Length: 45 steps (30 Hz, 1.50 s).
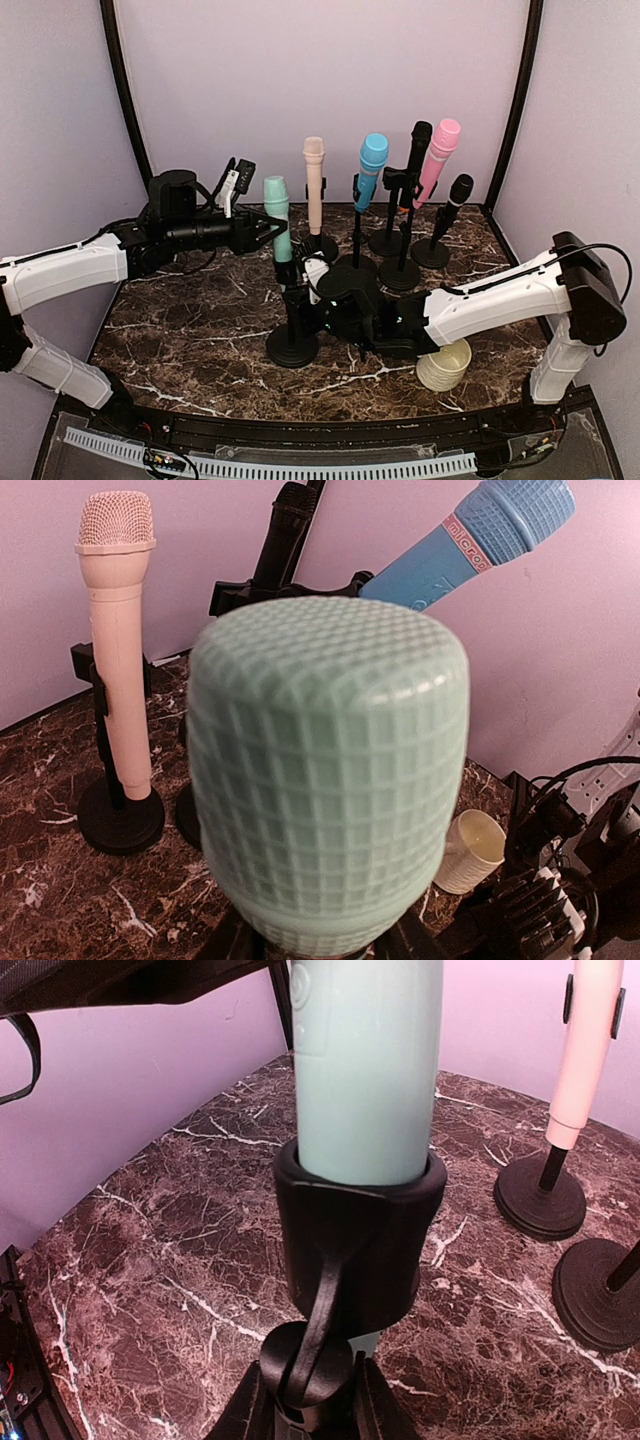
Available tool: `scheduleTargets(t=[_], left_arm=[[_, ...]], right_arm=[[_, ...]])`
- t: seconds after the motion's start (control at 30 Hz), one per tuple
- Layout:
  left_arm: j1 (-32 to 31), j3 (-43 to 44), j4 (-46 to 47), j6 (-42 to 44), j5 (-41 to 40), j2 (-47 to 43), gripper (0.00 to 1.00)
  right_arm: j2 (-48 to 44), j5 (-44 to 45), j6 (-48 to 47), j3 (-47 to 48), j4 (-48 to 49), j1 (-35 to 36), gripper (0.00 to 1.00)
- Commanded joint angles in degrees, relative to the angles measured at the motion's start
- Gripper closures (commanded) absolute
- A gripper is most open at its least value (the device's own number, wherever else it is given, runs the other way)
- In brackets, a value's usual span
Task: Remove the microphone from the stand
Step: Remove the microphone from the microphone stand.
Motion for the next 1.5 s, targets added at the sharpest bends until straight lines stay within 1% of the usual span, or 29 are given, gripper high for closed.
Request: scheduleTargets(t=[0.0,0.1,0.23,0.27,0.33,0.5,0.6,0.7,0.8,0.93,1.03,1.1,1.23,1.37,1.47], left_arm=[[1.8,6.7,15.4,-3.1,-1.5,-4.8,1.0],[1.8,6.3,15.0,-3.0,0.0,-4.4,1.0],[1.8,5.2,13.2,-0.8,6.2,-3.6,1.0],[1.8,4.9,12.9,-0.3,8.6,-3.6,1.0],[1.7,3.1,13.7,0.2,11.7,-3.6,1.0],[1.7,-0.7,15.7,0.2,15.6,-4.5,1.0],[1.2,-2.0,16.4,-0.5,18.1,-4.6,1.0],[0.6,-3.2,16.6,-1.2,20.6,-4.4,1.0],[0.4,-5.1,16.5,-1.6,20.8,-5.1,1.0],[-0.3,-7.9,16.6,-1.7,18.9,-5.6,1.0],[-0.7,-8.8,16.5,-0.9,20.0,-5.0,1.0],[-0.8,-9.0,15.9,0.1,21.6,-4.3,1.0],[-1.4,-8.1,15.4,1.0,27.8,-1.9,1.0],[-2.2,-6.3,13.7,2.6,33.1,1.0,1.0],[-2.7,-4.9,10.3,5.3,36.0,2.6,1.0]], right_arm=[[4.4,-4.2,4.4,-4.0,-15.4,1.9,1.0],[2.8,-3.7,4.4,-4.0,-15.2,1.8,1.0],[-0.4,-3.5,3.0,-2.8,-14.3,1.9,1.0],[-1.1,-3.5,2.5,-2.2,-13.9,1.8,0.97],[-2.2,-3.7,1.8,-1.1,-13.1,1.8,0.86],[-5.6,-3.8,1.1,0.5,-10.7,1.9,0.49],[-7.9,-3.4,1.3,0.1,-10.4,1.9,0.37],[-10.9,-2.1,2.5,-1.1,-11.0,1.9,0.31],[-14.5,-0.5,3.5,-3.4,-11.7,1.9,0.23],[-18.9,0.2,3.5,-5.8,-12.1,1.9,0.17],[-20.9,-0.6,4.5,-6.9,-12.6,1.4,0.12],[-21.8,-3.9,4.8,-7.6,-11.9,0.2,0.11],[-23.5,-9.8,4.2,-9.6,-9.1,-2.2,0.1],[-27.0,-18.3,3.1,-14.1,-1.4,-5.5,0.1],[-29.8,-22.9,3.9,-16.2,3.9,-7.9,0.08]])
